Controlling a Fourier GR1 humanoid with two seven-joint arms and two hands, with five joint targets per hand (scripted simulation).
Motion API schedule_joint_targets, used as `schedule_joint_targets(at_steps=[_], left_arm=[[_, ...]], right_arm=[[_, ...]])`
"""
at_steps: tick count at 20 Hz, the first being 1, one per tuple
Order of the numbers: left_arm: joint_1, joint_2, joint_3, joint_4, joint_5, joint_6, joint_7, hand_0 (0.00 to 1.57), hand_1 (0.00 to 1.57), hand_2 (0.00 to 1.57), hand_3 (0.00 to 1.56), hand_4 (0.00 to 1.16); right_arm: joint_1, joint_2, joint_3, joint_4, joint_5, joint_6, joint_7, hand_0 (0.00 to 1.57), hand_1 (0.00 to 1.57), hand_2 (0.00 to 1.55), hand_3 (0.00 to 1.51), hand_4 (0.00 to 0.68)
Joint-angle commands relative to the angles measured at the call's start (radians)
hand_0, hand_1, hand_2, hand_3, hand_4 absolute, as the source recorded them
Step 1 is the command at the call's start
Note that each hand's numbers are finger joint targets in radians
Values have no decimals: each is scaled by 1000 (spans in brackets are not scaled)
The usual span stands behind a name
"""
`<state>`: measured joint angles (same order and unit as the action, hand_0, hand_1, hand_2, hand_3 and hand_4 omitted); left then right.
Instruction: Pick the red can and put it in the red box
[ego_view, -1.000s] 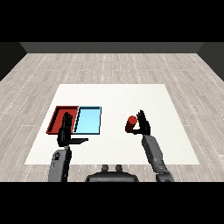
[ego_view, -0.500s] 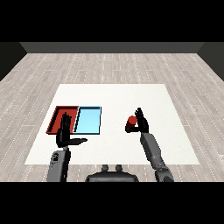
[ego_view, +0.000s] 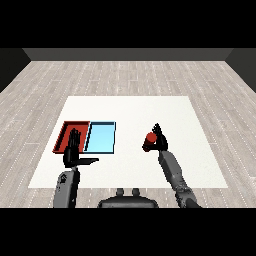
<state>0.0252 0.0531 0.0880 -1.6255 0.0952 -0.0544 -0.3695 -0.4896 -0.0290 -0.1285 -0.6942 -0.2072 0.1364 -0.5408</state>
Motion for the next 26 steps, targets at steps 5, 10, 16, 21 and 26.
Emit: schedule_joint_targets(at_steps=[5, 10, 16, 21, 26], left_arm=[[-52, -2, 9, 73, -23, 15, -40, 0, 0, 0, 0, 0], [91, -50, -63, -43, -39, 36, -49, 0, 0, 0, 0, 0], [17, 15, 7, -11, -1, -12, 6, 0, 0, 0, 0, 0], [13, 11, 5, -38, 3, -2, 26, 0, 0, 0, 0, 0], [101, 1, -11, -55, -16, -11, -30, 0, 0, 0, 0, 0]], right_arm=[[-12, -2, 0, 64, 7, 4, -34, 0, 0, 0, 0, 0], [-47, -3, 6, -16, -6, -21, 68, 0, 0, 0, 0, 0], [-129, -8, -27, 189, 3, -43, -20, 808, 808, 921, 800, 0], [-1, 5, 50, -44, 34, -141, 86, 1488, 1488, 1466, 1441, 663], [-24, 0, 80, -44, 67, -191, 70, 1476, 1476, 1457, 1431, 664]])
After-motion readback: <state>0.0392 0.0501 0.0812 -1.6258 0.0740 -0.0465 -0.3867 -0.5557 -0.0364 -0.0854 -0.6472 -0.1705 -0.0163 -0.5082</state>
